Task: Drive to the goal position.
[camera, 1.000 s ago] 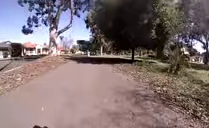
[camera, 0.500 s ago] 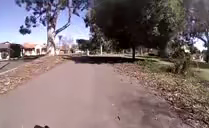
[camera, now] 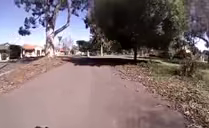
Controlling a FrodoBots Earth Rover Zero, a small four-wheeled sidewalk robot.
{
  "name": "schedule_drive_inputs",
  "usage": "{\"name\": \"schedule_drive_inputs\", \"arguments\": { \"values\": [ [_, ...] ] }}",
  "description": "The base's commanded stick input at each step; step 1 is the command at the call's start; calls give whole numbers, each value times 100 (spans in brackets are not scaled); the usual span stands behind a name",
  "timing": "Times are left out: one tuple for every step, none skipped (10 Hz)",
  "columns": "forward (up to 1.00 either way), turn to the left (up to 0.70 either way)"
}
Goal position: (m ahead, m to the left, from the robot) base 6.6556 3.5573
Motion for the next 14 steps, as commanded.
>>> {"name": "schedule_drive_inputs", "arguments": {
  "values": [
    [70,0],
    [70,0],
    [70,3],
    [70,12],
    [70,21],
    [70,30],
    [70,19],
    [70,8],
    [70,0],
    [70,0],
    [70,0],
    [70,0],
    [70,0],
    [70,0]
  ]
}}
